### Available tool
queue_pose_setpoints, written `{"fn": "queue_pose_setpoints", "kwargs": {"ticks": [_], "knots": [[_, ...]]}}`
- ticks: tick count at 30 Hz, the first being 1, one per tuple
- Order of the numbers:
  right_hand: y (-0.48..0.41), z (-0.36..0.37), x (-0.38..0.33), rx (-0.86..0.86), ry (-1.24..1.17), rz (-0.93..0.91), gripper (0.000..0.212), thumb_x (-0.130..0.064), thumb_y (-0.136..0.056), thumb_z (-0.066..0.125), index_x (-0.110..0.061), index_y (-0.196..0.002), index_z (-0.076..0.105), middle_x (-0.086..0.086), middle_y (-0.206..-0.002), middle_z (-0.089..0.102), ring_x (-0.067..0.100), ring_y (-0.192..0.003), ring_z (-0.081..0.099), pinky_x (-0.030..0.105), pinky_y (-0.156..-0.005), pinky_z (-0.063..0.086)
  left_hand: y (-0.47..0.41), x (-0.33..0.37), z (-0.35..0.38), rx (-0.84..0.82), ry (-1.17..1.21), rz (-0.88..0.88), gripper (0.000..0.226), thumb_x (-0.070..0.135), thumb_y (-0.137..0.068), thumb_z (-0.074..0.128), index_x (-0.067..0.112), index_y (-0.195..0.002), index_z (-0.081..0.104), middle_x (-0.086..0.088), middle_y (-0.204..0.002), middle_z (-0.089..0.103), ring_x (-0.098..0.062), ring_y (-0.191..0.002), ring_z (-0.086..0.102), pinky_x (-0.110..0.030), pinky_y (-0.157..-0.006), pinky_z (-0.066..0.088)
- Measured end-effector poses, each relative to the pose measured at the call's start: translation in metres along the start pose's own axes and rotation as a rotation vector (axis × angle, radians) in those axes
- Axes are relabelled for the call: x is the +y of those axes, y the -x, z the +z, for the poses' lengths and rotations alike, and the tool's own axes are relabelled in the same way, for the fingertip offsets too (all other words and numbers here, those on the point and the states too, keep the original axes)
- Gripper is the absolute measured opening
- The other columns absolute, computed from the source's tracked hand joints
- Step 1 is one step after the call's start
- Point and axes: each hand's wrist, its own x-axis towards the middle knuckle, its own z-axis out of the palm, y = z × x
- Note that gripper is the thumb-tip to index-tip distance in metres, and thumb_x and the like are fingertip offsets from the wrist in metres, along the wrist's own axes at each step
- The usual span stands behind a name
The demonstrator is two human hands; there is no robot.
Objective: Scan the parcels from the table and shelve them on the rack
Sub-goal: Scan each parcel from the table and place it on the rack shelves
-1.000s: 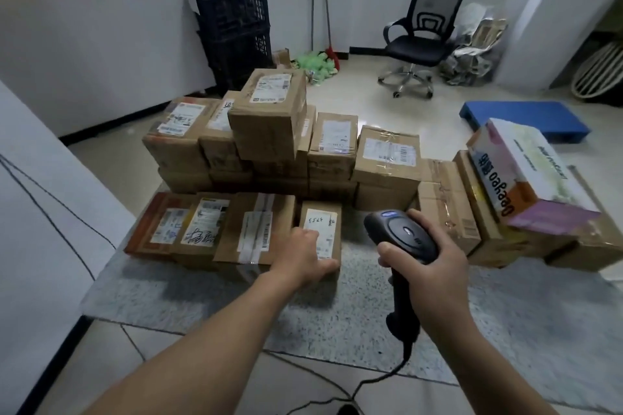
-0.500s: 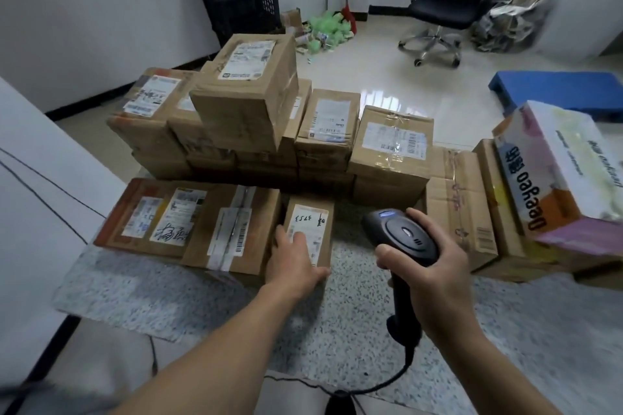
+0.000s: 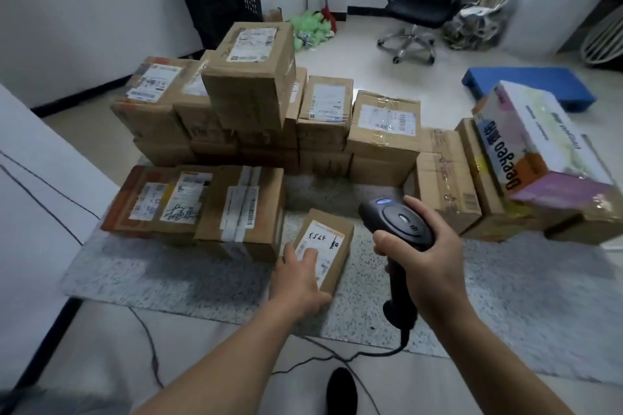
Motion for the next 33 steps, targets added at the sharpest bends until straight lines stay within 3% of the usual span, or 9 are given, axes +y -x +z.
{"fn": "queue_pose_setpoints", "kwargs": {"ticks": [7,11,15,21,25,29,33], "knots": [[0.071,0.020,0.005,0.039,0.015,-0.025,0.080,-0.047,-0.055,0.082,-0.033,-0.130,0.058,0.000,-0.113,0.071,0.028,-0.095,0.074,0.051,-0.082,0.062,0.064,-0.060,0.005,-0.036,-0.037,0.042,0.072,0.047,-0.066,0.085,0.032,-0.119,0.039,-0.007,-0.140,0.025,-0.032,-0.123,0.037,-0.047,-0.101,0.047],[0.095,0.029,0.008,0.030,-0.001,-0.015,0.078,-0.029,-0.065,0.084,-0.024,-0.138,0.058,0.005,-0.112,0.072,0.030,-0.089,0.074,0.039,-0.065,0.062,0.083,-0.084,0.000,0.003,-0.126,0.064,0.074,0.044,-0.070,0.086,0.030,-0.125,0.038,-0.009,-0.146,0.026,-0.033,-0.127,0.038,-0.045,-0.103,0.045],[0.101,0.024,0.007,0.014,-0.010,-0.011,0.065,-0.008,-0.079,0.085,-0.025,-0.135,0.058,0.007,-0.112,0.071,0.032,-0.087,0.074,0.030,-0.058,0.059,0.085,-0.084,-0.001,0.074,-0.254,0.140,0.099,0.046,-0.069,0.087,0.027,-0.144,0.026,-0.011,-0.152,0.024,-0.035,-0.133,0.035,-0.046,-0.106,0.040],[0.089,0.004,0.009,0.002,-0.004,-0.015,0.074,-0.031,-0.062,0.081,-0.031,-0.132,0.058,0.002,-0.112,0.072,0.028,-0.091,0.075,0.031,-0.061,0.060,0.073,-0.042,0.001,0.181,-0.285,0.204,0.092,0.049,-0.081,0.074,0.021,-0.152,0.022,-0.009,-0.147,0.038,-0.033,-0.128,0.042,-0.048,-0.102,0.039],[0.076,-0.014,0.014,-0.006,-0.002,-0.023,0.086,-0.047,-0.053,0.082,-0.030,-0.134,0.058,0.002,-0.111,0.072,0.027,-0.093,0.075,0.045,-0.076,0.063,0.066,-0.020,0.003,0.198,-0.275,0.176,0.102,0.034,-0.081,0.078,0.015,-0.157,0.013,-0.007,-0.151,0.036,-0.031,-0.129,0.041,-0.046,-0.105,0.040],[0.063,-0.031,0.020,-0.026,-0.013,-0.013,0.095,-0.048,-0.051,0.082,-0.022,-0.139,0.058,0.001,-0.112,0.071,0.028,-0.094,0.073,0.052,-0.083,0.062,0.063,-0.005,0.010,0.251,-0.238,0.119,0.066,0.030,-0.084,0.074,0.017,-0.137,0.039,-0.007,-0.137,0.042,-0.026,-0.118,0.041,-0.035,-0.102,0.041],[0.054,-0.040,0.024,-0.069,-0.015,-0.015,0.096,-0.050,-0.053,0.081,-0.020,-0.140,0.056,0.000,-0.111,0.071,0.025,-0.094,0.074,0.048,-0.081,0.062,0.062,0.004,0.010,0.236,-0.095,-0.008,0.049,0.032,-0.085,0.072,0.025,-0.123,0.041,-0.005,-0.130,0.041,-0.025,-0.117,0.039,-0.038,-0.099,0.042]]}}
